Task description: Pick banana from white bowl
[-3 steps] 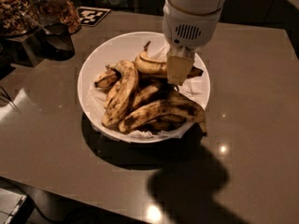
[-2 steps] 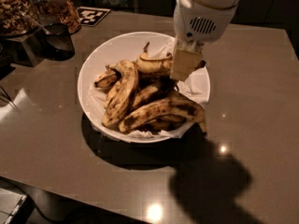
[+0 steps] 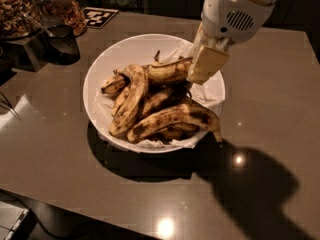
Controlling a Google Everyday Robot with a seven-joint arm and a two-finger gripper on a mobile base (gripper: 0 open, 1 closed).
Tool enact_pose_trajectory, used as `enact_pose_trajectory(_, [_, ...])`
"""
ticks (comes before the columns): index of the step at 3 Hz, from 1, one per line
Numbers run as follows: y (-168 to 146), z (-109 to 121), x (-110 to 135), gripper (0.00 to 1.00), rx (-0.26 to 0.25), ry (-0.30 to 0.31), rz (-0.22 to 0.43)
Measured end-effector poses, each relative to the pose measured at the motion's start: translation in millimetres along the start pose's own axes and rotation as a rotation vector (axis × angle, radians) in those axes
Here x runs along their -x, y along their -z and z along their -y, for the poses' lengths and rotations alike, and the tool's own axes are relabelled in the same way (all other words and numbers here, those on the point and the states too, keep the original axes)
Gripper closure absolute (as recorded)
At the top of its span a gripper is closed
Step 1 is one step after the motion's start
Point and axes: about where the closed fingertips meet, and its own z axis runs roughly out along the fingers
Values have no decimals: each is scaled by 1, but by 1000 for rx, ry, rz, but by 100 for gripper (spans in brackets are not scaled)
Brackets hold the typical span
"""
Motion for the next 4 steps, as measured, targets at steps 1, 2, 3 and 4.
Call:
enact_pose_trajectory(1, [4, 0, -3, 100, 37, 13, 68])
enact_pose_trajectory(2, [16, 1, -12, 100, 64, 21, 169])
enact_pose_trajectory(3, [29, 3, -29, 100, 72, 9, 251])
enact_pose_trajectory(4, [40, 8, -50, 100, 70, -3, 306])
